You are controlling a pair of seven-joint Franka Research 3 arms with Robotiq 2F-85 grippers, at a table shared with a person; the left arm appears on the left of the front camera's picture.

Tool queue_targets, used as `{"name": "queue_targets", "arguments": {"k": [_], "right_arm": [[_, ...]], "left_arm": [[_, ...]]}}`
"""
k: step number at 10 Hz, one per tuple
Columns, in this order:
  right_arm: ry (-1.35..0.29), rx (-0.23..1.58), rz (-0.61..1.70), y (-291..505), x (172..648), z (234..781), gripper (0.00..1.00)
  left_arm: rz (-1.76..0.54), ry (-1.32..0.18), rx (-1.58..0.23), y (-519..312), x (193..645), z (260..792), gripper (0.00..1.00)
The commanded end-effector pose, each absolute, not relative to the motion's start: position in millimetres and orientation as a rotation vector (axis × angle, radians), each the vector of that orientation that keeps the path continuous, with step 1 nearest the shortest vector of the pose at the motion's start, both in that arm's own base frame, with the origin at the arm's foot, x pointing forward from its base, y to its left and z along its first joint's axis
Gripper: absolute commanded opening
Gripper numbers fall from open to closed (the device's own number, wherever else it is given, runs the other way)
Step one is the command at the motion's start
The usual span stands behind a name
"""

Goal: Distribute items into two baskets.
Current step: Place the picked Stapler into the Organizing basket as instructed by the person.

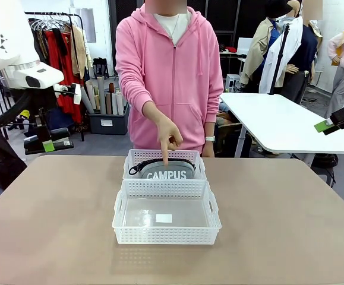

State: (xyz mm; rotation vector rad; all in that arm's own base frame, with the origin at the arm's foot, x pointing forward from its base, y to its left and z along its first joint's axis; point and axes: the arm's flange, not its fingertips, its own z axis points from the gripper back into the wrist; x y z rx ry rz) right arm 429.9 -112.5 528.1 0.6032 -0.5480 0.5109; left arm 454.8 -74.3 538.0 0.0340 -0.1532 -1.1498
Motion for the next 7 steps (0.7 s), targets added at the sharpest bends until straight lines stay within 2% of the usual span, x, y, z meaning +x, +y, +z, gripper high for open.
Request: {"name": "queue_targets", "arguments": {"k": [1,7], "right_arm": [[-0.551,0.604,0.51,-112.3,429.3,528.7,1.0],[-0.551,0.604,0.51,-112.3,429.3,528.7,1.0]], "left_arm": [[-1.179,-0.136,0.046,-79.6,452.7,535.7,0.1],[-1.356,-0.169,-0.07,-134.3,437.9,493.8,0.1]]}}
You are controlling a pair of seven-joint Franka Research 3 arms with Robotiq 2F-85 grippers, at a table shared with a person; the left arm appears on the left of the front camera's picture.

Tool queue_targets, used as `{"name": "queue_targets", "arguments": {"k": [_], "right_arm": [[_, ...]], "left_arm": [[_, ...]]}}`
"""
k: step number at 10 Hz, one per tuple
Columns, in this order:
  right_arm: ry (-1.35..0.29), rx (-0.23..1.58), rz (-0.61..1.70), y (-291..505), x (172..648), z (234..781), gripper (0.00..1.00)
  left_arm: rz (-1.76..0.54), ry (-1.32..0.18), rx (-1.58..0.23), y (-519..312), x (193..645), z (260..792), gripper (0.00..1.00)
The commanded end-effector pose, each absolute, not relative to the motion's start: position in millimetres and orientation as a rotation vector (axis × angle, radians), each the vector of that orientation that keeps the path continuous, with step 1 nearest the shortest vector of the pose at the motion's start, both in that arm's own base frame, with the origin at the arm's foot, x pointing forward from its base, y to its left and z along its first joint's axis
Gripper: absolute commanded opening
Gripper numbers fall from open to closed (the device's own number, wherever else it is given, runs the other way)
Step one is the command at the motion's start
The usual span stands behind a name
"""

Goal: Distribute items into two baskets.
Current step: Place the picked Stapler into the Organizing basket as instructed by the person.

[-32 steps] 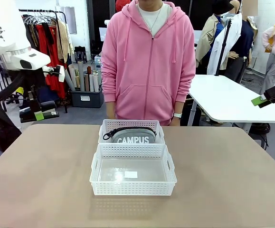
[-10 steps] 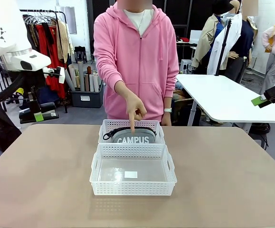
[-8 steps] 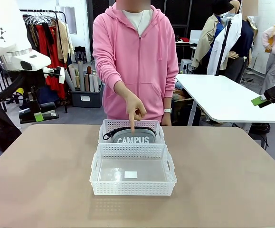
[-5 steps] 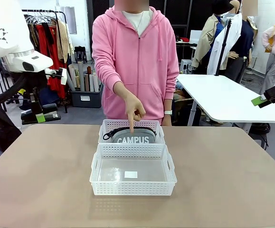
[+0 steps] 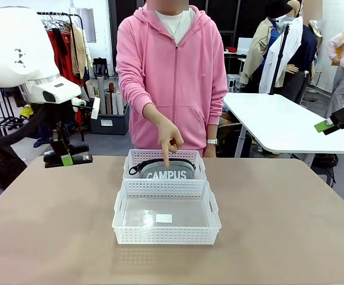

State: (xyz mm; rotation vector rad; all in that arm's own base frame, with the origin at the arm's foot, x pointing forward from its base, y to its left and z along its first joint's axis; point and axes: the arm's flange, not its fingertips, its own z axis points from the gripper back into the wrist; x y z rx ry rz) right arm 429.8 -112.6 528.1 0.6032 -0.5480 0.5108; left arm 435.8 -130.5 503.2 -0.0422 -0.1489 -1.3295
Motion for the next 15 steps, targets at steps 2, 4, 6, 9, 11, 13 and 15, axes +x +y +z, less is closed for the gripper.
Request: {"name": "queue_targets", "arguments": {"k": [2,4,6,9,11,13,15], "right_arm": [[-0.551,0.604,0.51,-112.3,429.3,528.7,1.0],[-0.551,0.604,0.51,-112.3,429.3,528.7,1.0],[-0.551,0.604,0.51,-112.3,429.3,528.7,1.0],[-0.551,0.604,0.51,-112.3,429.3,528.7,1.0],[-0.551,0.604,0.51,-112.3,429.3,528.7,1.0],[-0.551,0.604,0.51,-112.3,429.3,528.7,1.0],[-0.551,0.604,0.51,-112.3,429.3,528.7,1.0]], "left_arm": [[-1.41,-0.164,-0.084,-162.8,443.3,482.1,0.1],[-1.467,-0.136,-0.107,-189.8,444.7,470.9,0.1],[-1.507,-0.129,-0.142,-209.7,445.0,464.1,0.1],[-1.575,-0.145,-0.223,-236.5,442.1,456.6,0.1],[-1.611,-0.161,-0.244,-255.0,435.8,449.1,0.1],[-1.645,-0.167,-0.232,-281.2,430.4,438.8,0.1],[-1.644,-0.161,-0.22,-301.5,432.1,430.1,0.1]]}}
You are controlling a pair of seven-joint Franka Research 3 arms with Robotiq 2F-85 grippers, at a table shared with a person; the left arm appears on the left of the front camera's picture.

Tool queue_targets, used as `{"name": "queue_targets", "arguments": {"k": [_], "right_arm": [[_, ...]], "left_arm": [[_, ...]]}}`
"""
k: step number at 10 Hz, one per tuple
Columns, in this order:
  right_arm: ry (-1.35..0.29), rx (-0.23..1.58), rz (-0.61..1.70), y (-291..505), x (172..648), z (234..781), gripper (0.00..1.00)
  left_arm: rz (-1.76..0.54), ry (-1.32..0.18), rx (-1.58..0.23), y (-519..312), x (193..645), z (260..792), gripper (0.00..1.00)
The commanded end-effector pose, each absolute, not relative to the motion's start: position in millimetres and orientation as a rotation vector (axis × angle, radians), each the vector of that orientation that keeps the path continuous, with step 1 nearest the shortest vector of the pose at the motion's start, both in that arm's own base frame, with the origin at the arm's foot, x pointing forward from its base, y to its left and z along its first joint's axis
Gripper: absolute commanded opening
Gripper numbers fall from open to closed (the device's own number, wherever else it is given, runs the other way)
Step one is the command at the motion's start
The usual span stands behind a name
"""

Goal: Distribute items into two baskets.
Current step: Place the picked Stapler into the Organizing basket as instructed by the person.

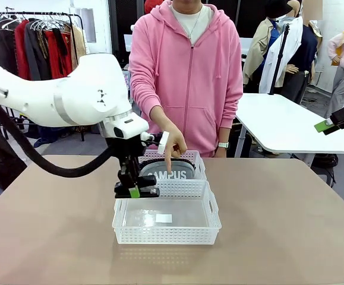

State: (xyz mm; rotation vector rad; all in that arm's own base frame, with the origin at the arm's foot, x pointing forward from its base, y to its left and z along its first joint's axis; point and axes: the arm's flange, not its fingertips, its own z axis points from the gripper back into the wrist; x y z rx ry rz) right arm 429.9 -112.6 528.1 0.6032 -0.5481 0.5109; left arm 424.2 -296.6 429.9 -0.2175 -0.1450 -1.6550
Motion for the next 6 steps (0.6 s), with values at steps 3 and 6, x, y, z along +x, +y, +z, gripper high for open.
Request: {"name": "queue_targets", "arguments": {"k": [3,6], "right_arm": [[-0.551,0.604,0.51,-112.3,429.3,528.7,1.0],[-0.551,0.604,0.51,-112.3,429.3,528.7,1.0]], "left_arm": [[-1.635,-0.18,-0.243,-319.7,443.3,414.9,0.1],[-1.637,-0.195,-0.247,-335.7,447.6,399.4,0.1]]}}
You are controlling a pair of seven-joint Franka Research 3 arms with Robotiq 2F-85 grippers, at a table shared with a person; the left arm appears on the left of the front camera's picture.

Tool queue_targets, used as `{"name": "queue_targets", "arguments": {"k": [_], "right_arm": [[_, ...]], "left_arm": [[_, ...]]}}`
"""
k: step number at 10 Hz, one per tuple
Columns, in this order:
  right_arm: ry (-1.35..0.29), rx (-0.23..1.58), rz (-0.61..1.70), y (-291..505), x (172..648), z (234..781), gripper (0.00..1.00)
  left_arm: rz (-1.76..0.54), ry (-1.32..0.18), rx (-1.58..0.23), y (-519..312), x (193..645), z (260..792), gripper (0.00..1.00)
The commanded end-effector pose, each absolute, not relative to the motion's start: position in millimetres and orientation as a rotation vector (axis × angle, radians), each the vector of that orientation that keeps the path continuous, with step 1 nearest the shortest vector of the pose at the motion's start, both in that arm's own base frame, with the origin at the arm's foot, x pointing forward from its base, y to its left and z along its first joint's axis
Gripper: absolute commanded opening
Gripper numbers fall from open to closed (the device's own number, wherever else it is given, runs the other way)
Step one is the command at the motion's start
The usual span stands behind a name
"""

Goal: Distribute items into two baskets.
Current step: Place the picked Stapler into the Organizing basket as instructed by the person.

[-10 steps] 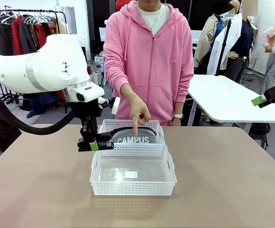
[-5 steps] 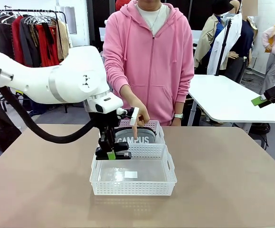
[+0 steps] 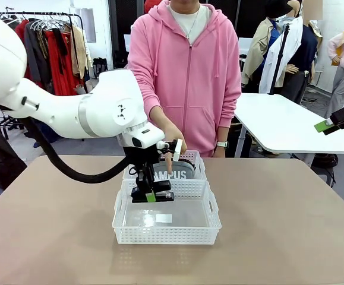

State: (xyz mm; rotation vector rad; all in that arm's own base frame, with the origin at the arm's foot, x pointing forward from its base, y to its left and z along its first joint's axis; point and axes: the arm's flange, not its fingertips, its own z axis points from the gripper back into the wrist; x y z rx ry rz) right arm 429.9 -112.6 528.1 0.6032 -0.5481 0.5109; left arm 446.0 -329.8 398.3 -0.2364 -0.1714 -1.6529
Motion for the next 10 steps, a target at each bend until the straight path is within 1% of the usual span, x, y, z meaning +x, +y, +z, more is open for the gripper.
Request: {"name": "queue_targets", "arguments": {"k": [1,10], "right_arm": [[-0.551,0.604,0.51,-112.3,429.3,528.7,1.0],[-0.551,0.604,0.51,-112.3,429.3,528.7,1.0]], "left_arm": [[-1.646,-0.185,-0.244,-341.6,448.3,395.2,0.1],[-1.642,-0.088,-0.252,-360.8,463.9,340.9,0.1]]}}
